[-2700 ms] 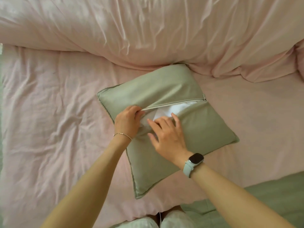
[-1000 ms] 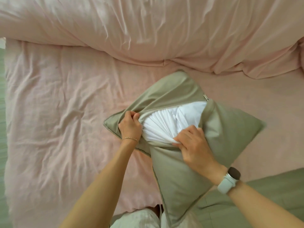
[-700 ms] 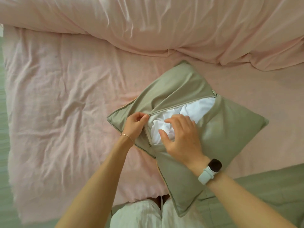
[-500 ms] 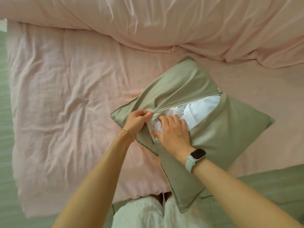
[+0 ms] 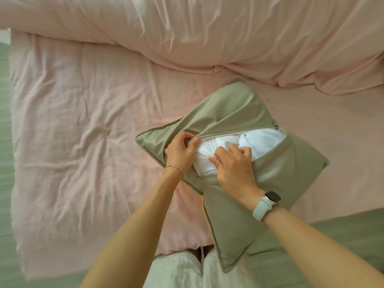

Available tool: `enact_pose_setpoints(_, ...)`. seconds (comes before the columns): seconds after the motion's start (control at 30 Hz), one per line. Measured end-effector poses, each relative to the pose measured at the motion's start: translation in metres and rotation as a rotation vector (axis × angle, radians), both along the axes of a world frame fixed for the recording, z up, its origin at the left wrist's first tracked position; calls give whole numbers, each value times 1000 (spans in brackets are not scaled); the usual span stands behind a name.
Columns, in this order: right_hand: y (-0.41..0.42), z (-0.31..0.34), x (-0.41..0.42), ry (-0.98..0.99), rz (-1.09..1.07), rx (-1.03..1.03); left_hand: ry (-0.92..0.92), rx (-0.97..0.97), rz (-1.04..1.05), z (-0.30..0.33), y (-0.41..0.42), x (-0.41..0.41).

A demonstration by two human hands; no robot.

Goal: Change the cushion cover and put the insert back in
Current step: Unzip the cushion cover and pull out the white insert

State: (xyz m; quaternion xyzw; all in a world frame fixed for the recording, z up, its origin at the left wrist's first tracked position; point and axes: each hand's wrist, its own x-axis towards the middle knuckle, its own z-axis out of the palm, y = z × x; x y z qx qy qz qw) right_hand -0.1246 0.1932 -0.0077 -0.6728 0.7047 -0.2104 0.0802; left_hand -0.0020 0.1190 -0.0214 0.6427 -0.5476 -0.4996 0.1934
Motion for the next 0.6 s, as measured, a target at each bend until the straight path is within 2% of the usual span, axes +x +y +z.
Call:
enact_pose_setpoints(0.13,8,21,-11,-67,13,-58,-69,-50,21,8,-17,-4)
enact_pose_setpoints(0.3,33,32,-18,-173,23,-89,-52,29,27,-2,-22,1)
enact_pose_setpoints(0.37,47,25,-24,-186,27,-40,-17,68,32,-5,-13,0)
enact_pose_setpoints(0.5,53,11,-28,-12,-5,165,132,205,51,-8,10,4)
enact_pose_setpoints(0.6,37,16,1,27,-30,124,199,247,73,-3,16,8)
